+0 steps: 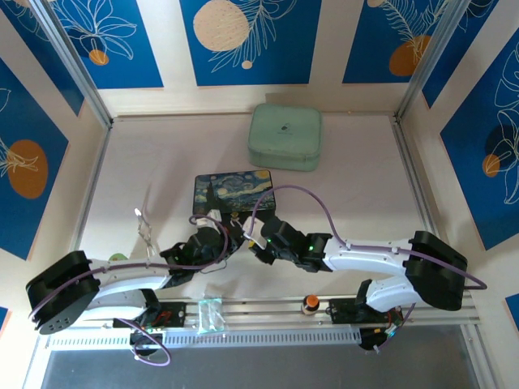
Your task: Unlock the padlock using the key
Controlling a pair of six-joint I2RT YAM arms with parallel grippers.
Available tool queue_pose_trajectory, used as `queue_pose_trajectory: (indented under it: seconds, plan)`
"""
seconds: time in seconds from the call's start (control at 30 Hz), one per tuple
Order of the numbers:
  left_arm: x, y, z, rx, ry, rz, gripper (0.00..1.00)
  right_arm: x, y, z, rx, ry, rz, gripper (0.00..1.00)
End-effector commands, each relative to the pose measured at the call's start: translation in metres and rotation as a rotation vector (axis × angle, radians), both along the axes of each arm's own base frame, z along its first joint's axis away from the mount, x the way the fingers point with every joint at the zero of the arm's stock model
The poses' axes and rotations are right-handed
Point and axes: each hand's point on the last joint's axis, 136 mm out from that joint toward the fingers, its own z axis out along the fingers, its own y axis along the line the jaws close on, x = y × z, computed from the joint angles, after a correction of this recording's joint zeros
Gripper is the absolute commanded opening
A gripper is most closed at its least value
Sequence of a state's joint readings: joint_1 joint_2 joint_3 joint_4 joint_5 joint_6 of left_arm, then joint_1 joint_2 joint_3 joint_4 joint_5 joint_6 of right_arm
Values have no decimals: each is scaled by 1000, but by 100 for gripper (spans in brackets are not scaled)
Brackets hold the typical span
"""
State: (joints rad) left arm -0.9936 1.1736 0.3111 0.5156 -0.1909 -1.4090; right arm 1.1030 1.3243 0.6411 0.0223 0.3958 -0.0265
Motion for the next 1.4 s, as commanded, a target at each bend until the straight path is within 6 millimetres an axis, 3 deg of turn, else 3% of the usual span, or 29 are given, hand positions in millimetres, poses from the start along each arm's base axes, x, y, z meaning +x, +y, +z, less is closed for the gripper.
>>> queue_pose_trajectory:
  seconds: [0.0,0.27,0.47,0.7,0.83,1.13,1.37]
  plan:
    - [2,-15,35,-101,-62,-27,0,5,-1,1,-15,-32,-13,21]
    - [0,-18,39,-129,-62,-45,0,14,10,7,26,-39,-27,14]
    - [-2,-18,38,-128,-60,-53,0,19,9,9,100,47,-53,0]
    - [-4,-15,29,-119,-45,-53,0,1,3,27,344,285,-9,0]
    - [-6,-12,21,-110,-34,-50,0,1,-9,32,497,464,-19,0]
    - [-7,-15,15,-112,-29,-60,0,-5,-15,19,592,657,-29,0]
    - [-7,-18,12,-125,-22,-70,0,-3,-19,15,619,698,-67,0]
